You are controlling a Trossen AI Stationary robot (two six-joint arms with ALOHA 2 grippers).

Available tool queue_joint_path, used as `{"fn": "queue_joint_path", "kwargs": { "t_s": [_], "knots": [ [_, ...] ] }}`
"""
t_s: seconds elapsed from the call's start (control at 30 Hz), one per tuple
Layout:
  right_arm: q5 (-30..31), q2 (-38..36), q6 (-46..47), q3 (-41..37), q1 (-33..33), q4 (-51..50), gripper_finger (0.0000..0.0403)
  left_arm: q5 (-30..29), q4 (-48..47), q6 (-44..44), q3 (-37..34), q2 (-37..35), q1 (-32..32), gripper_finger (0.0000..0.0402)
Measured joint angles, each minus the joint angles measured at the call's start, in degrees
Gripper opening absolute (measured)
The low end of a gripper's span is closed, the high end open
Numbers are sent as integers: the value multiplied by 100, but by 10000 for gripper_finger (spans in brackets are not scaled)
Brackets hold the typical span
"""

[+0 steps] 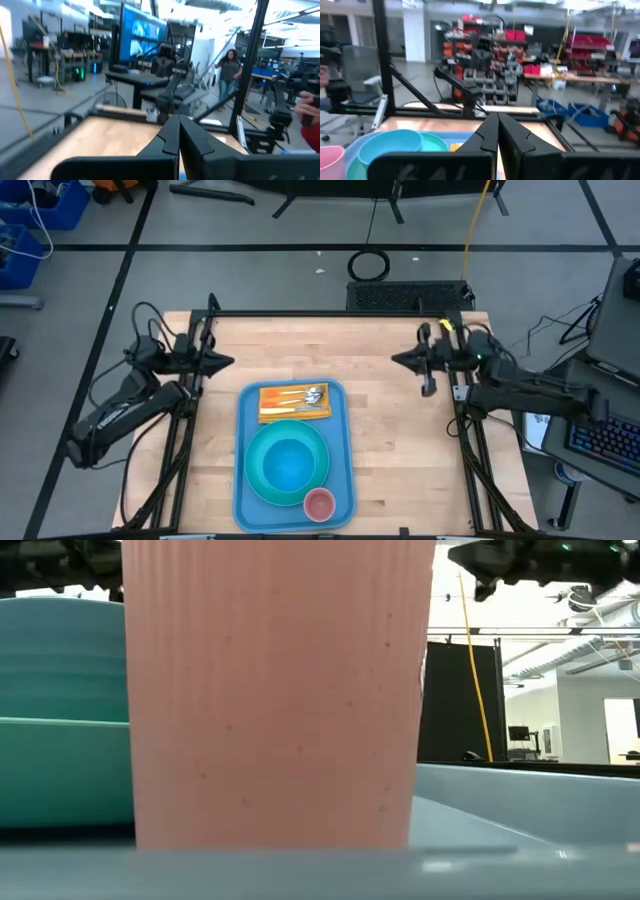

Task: Set up tray
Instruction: Return to Home Position

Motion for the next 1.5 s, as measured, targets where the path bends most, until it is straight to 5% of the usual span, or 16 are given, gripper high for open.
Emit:
{"fn": "queue_joint_path", "kwargs": {
  "t_s": [0.33, 0.53, 0.73, 1.13, 1.5],
  "knots": [
    [5, -1597, 605, -1987, 118, 1429, 0, 290, -1719, 622, 0, -757, 8, 2],
    [213, -2134, 953, -2789, 113, 1877, 0, 8, -1702, 760, 1, -1082, -12, 2],
    [309, -2199, 1098, -2807, 115, 1603, 0, 79, -1974, 725, -4, -1119, -45, 22],
    [305, -2181, 1351, -2819, 115, 1195, 0, -1071, -1956, 1229, 0, -1119, -47, 26],
    [305, -2182, 1314, -2827, 115, 1198, 0, -1103, -1949, 1191, 0, -1119, -47, 26]
  ]
}}
